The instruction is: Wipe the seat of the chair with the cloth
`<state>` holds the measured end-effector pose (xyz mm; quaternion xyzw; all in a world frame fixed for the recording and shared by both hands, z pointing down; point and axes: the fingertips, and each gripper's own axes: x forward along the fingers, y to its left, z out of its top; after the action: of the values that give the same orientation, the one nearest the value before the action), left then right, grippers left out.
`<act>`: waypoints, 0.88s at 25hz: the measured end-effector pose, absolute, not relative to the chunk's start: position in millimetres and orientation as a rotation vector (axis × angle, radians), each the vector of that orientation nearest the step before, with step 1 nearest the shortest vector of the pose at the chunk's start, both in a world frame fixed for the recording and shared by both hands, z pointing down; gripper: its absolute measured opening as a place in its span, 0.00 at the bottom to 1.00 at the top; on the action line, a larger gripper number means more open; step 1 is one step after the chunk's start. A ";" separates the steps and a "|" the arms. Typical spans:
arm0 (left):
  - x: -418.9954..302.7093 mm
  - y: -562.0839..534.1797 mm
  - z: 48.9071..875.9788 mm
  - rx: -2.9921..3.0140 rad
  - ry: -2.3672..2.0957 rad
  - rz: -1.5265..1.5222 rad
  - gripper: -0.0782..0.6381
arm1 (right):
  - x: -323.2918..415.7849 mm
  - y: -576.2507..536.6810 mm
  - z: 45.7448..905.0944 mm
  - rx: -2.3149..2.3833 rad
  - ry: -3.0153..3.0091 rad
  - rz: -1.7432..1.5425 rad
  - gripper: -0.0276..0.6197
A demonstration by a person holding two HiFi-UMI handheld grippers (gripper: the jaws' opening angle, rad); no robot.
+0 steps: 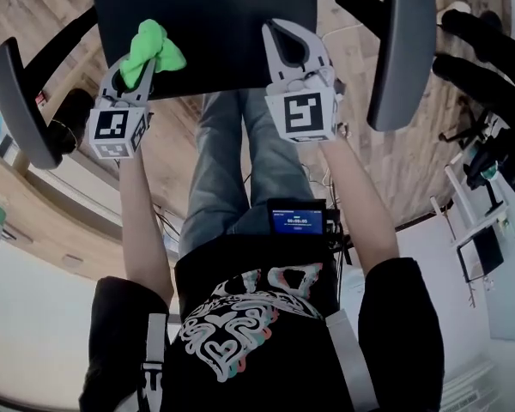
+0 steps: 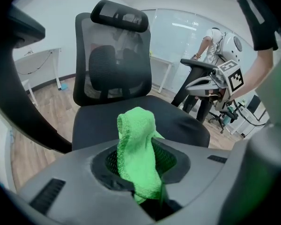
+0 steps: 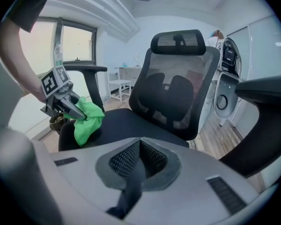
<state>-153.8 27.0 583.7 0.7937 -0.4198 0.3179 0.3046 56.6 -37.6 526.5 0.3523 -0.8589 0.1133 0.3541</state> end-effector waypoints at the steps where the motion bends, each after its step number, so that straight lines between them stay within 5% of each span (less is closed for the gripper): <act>1: -152.5 26.8 588.6 2.103 -1.100 0.855 0.25 | 58.7 -38.8 530.5 0.916 -2.216 0.289 0.05; 22: -124.0 25.0 675.5 1.963 -0.964 0.916 0.24 | 76.8 -39.7 560.8 0.936 -2.169 0.299 0.05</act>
<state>-124.0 25.0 675.5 0.7672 -0.3768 0.3581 0.3758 76.8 -39.7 560.8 0.3649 -0.8459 0.1165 0.3712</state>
